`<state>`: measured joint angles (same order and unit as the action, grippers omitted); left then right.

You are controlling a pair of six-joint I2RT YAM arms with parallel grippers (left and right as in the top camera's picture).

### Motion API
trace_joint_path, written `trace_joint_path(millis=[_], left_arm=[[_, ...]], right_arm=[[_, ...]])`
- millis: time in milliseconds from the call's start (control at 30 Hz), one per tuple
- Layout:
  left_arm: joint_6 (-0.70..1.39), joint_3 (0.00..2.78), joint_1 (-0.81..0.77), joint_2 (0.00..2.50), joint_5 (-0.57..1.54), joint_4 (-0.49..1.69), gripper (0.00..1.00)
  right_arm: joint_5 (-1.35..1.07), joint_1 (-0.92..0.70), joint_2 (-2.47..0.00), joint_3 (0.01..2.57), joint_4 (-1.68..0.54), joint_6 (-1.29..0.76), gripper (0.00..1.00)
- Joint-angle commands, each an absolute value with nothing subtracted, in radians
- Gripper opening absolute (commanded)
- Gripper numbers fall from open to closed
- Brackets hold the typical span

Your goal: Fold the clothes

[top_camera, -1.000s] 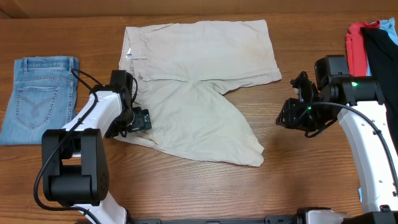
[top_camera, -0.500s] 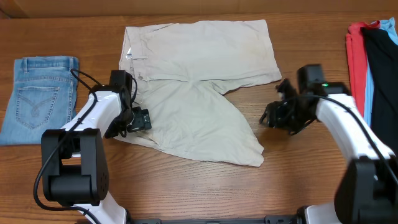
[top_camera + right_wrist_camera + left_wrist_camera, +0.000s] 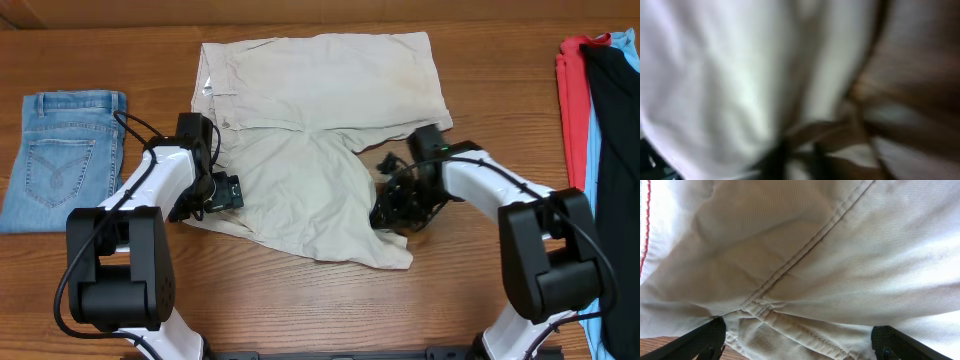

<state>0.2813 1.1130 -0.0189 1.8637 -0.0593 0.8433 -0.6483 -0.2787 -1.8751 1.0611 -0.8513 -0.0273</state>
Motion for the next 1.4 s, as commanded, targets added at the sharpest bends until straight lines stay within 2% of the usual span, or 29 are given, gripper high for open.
trace_joint_path(millis=[0, 67, 200, 333, 433, 467, 500, 533, 567, 633, 700, 833, 967, 1167, 1300, 1367], left_arm=[[0.284, 1.053, -0.032, 1.979, -0.058, 0.815, 0.97], [0.284, 1.053, -0.032, 1.979, -0.058, 0.817, 0.97], [0.284, 1.053, -0.032, 1.979, -0.059, 0.818, 0.97], [0.284, 1.053, -0.032, 1.979, -0.059, 0.818, 0.96], [0.284, 1.053, -0.032, 1.979, -0.059, 0.820, 0.96], [0.284, 1.053, -0.032, 1.979, -0.059, 0.822, 0.96], [0.284, 1.053, -0.032, 1.979, -0.059, 0.823, 0.96], [0.284, 1.053, -0.032, 1.979, -0.059, 0.823, 0.97], [0.284, 1.053, -0.032, 1.979, -0.059, 0.823, 0.96], [0.284, 1.053, -0.032, 1.979, -0.059, 0.823, 0.96], [0.284, 1.053, -0.032, 1.979, -0.059, 0.823, 0.97], [0.284, 1.053, -0.032, 1.979, -0.059, 0.823, 0.97], [0.284, 1.053, -0.032, 1.979, -0.058, 0.825, 0.97], [0.284, 1.053, -0.032, 1.979, -0.059, 0.826, 0.97], [0.284, 1.053, -0.032, 1.979, -0.058, 0.826, 0.97], [0.284, 1.053, -0.032, 1.979, -0.058, 0.827, 0.97]], right_arm=[[-0.571, -0.277, -1.862, 1.108, -0.870, -0.146, 0.04], [-0.418, -0.249, -1.827, 1.190, -0.975, -0.184, 0.04], [-0.260, -0.234, -1.722, 1.386, -1.157, -0.183, 0.04], [-0.217, -0.249, -1.622, 1.598, -1.268, -0.168, 0.04], [-0.216, -0.263, -1.580, 1.665, -1.303, -0.168, 0.04], [-0.211, -0.262, -1.575, 1.663, -1.317, -0.169, 0.06], [-0.202, -0.261, -1.576, 1.657, -1.338, -0.175, 0.15], [-0.195, -0.257, -1.581, 1.644, -1.349, -0.186, 0.34], [-0.196, -0.252, -1.584, 1.621, -1.359, -0.190, 0.45], [-0.197, -0.251, -1.590, 1.560, -1.365, -0.217, 0.55], [-0.210, -0.251, -1.595, 1.487, -1.363, -0.231, 0.61], [-0.233, -0.251, -1.597, 1.295, -1.305, -0.264, 0.65], [-0.297, -0.251, -1.597, 1.098, -1.176, -0.268, 0.66], [-0.390, -0.251, -1.597, 0.887, -0.970, -0.274, 0.72], [-0.499, -0.253, -1.598, 0.810, -0.862, -0.274, 0.72], [-0.525, -0.253, -1.598, 0.798, -0.837, -0.274, 0.66]])
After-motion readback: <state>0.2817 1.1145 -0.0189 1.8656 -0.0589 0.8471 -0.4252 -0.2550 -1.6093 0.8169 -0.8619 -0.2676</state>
